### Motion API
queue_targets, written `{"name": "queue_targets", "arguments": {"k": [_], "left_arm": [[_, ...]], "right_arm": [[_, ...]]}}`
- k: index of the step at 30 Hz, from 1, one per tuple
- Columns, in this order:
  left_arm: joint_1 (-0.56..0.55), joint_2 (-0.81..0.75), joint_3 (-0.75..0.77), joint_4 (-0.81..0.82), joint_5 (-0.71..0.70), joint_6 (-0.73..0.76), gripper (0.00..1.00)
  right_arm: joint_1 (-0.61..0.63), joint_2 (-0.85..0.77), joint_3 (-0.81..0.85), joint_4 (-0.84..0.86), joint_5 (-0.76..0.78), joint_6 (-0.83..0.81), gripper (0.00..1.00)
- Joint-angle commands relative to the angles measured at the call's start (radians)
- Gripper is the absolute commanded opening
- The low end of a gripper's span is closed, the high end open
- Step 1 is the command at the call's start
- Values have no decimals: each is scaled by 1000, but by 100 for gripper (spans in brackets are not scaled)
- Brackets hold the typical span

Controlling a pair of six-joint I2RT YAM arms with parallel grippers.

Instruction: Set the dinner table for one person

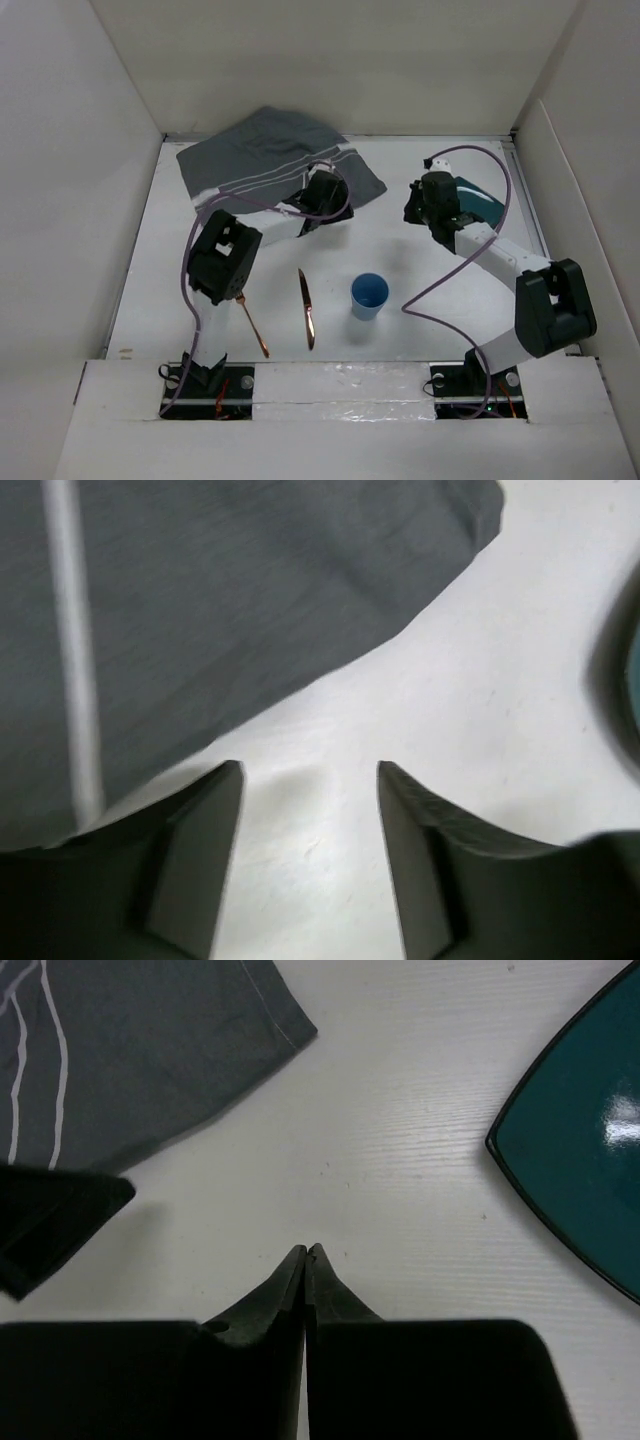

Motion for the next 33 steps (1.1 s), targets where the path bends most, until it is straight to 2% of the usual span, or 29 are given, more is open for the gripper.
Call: {"name": "queue_targets", "arguments": {"k": [1, 5, 8, 12, 14, 21, 25, 30, 31, 33], "left_arm": [[26, -236, -112, 93, -118, -33, 56], [59, -406, -364, 192, -191, -161, 55], [111, -529, -519, 197, -228, -235, 53], [176, -644, -637, 101, -327, -348, 51], [213, -693, -679, 52, -332, -361, 51], [213, -857, -799, 19, -383, -382, 51], [222, -934, -845, 33, -423, -378, 51], [262, -902, -859, 110, -354, -390, 51], [262, -875, -838, 108, -357, -387, 51], [262, -865, -835, 107, -362, -384, 51]], "right_arm": [[-9, 51, 63, 100, -16, 25, 7], [-20, 167, 134, 120, -15, 43, 51], [-29, 281, 238, 91, -28, 58, 58], [-38, 437, 399, 32, -58, 83, 58], [-38, 522, 486, -11, -74, 103, 58], [-38, 703, 720, -139, -94, 149, 56], [-38, 737, 746, -156, -88, 181, 52], [-58, 770, 761, -180, -110, 233, 45], [-58, 767, 751, -171, -102, 245, 39], [-58, 767, 752, -174, -98, 244, 37]]}}
